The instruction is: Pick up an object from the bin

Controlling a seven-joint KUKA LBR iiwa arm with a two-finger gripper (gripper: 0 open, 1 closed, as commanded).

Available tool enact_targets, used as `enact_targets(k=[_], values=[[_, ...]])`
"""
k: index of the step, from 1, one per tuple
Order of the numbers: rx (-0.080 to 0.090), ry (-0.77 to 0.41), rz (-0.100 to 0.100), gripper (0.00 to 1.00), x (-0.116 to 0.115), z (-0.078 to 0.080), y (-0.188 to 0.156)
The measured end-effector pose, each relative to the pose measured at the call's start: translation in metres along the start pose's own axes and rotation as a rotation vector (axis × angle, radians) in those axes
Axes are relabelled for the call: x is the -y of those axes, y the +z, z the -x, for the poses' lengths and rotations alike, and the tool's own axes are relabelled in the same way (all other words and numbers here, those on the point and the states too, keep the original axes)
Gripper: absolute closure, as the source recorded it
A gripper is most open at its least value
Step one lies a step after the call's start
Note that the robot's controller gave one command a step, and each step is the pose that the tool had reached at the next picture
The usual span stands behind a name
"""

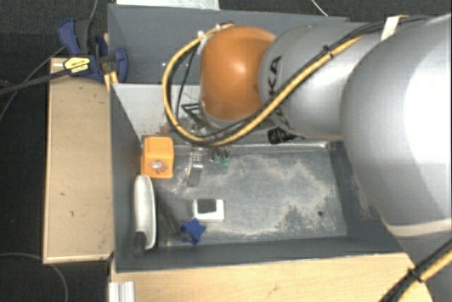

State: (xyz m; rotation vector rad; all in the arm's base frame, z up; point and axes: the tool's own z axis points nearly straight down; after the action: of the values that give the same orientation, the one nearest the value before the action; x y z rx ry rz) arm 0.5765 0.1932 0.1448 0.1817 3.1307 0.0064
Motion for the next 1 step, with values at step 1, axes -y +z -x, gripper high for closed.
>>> enact_targets(k=[1], values=[[-0.003,-0.224,-0.002,0.0,-0.0188,-0.0524,0.0089]])
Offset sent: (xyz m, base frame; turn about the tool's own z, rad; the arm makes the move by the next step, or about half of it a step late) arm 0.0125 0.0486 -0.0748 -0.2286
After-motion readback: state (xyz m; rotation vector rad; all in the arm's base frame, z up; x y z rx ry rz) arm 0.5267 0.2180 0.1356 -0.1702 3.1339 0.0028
